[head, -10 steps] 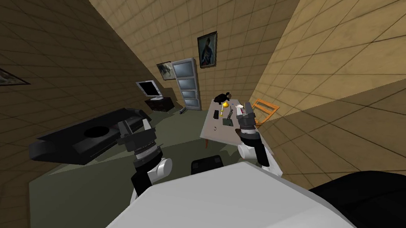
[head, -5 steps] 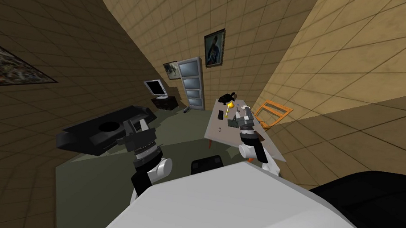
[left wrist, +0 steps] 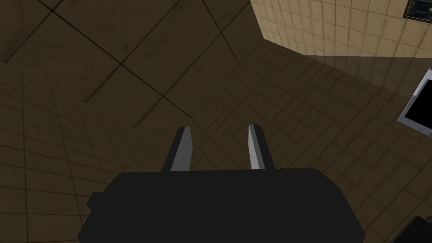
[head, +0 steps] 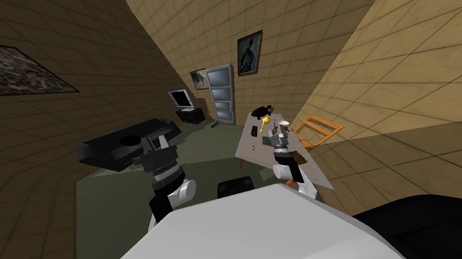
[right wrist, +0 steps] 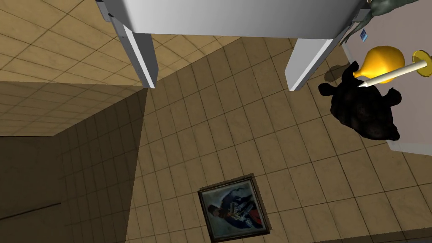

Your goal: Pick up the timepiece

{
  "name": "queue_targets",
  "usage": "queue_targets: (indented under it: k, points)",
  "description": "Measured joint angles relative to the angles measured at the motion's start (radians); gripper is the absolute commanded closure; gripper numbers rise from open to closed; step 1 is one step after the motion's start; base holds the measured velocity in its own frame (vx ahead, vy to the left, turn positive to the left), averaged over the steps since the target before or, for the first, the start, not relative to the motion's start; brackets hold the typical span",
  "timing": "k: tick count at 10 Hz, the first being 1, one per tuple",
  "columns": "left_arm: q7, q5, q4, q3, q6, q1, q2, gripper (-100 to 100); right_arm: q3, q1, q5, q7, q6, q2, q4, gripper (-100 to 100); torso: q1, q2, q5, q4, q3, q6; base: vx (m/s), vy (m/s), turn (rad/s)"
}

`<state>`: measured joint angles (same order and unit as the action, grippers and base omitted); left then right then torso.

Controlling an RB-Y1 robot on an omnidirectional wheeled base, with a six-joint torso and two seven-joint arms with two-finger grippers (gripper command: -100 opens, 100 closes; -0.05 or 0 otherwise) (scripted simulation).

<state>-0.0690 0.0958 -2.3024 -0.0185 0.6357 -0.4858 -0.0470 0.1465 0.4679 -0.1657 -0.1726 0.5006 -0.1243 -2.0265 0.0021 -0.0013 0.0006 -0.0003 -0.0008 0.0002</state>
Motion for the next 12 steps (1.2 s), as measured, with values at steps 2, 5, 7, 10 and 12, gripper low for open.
queue_targets:
  k: [2, 5, 7, 10, 12]
  points:
    - [0.0, 0.0, 0.0, 0.0, 0.0, 0.0, 0.0, 0, 0.014, 0.001, -0.047, -0.049, 0.0, -0.01, 0.079, -100, 0.002, -0.001, 0.0, 0.0, 0.0, 0.0, 0.041, 0.054, 0.106]
    - [0.0, 0.0, 0.0, 0.0, 0.0, 0.0, 0.0, 0, 0.042, -0.014, -0.104, -0.115, -0.036, -0.026, 0.142, -100, 0.001, 0.0, 0.0, 0.0, 0.0, 0.0, 0.036, 0.049, 0.09]
    - [0.0, 0.0, 0.0, 0.0, 0.0, 0.0, 0.0, 0, 0.06, -0.022, -0.142, -0.158, -0.057, -0.036, 0.186, -100, 0.0, 0.0, 0.0, 0.0, 0.0, 0.0, 0.037, 0.04, 0.089]
    - [0.0, 0.0, 0.0, 0.0, 0.0, 0.0, 0.0, 0, 0.093, -0.047, -0.209, -0.226, -0.083, -0.057, 0.272, -100, 0.001, -0.002, 0.0, 0.0, -0.001, 0.0, 0.045, 0.036, 0.081]
    - [0.0, 0.0, 0.0, 0.0, 0.0, 0.0, 0.0, 0, 0.109, -0.072, -0.245, -0.262, -0.099, -0.059, 0.35, -100, 0.0, -0.001, 0.0, 0.0, -0.001, 0.0, 0.048, 0.033, 0.082]
